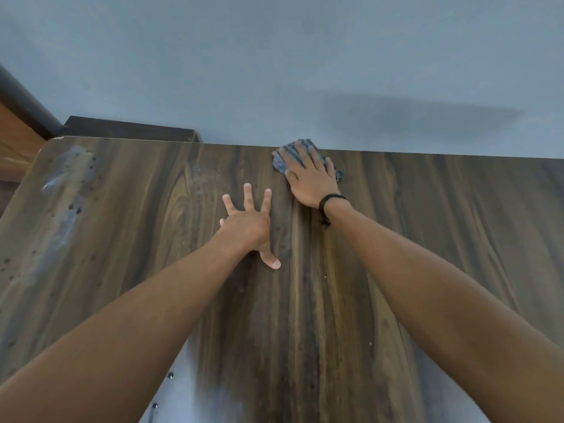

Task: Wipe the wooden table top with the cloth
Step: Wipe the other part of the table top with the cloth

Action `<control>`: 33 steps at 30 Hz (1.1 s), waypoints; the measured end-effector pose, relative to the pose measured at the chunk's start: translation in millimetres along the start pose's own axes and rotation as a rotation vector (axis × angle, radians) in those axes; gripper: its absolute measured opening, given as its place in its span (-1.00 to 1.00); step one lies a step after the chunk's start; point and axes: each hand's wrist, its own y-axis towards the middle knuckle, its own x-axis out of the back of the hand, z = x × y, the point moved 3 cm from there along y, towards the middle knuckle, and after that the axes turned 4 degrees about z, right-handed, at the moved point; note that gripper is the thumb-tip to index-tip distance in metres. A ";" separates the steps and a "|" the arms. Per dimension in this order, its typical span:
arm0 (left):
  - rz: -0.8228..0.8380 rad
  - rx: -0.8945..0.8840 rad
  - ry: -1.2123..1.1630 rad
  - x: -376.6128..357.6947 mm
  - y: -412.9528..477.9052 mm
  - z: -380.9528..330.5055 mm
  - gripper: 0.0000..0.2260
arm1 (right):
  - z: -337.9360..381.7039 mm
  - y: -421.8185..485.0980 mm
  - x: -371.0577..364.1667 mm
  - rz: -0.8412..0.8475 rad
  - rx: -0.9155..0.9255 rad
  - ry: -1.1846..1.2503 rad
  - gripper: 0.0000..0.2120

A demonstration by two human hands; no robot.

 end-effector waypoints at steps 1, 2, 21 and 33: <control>-0.005 -0.007 -0.010 0.2 -0.2 0.7 0.38 | -0.4 -1.2 0.3 0.014 0.037 -0.002 -0.50; -0.007 -0.010 -0.019 0.1 -1.0 1.6 0.38 | -2.6 -0.3 1.9 0.018 0.023 0.010 -0.50; -0.097 -0.195 0.012 -17.4 -7.6 41.9 0.34 | 22.8 -122.7 -42.7 -0.104 -0.050 -0.004 -0.50; -0.106 -0.148 0.069 -57.9 -35.5 55.6 0.37 | 45.4 -202.8 -71.9 -0.154 -0.057 0.015 -0.51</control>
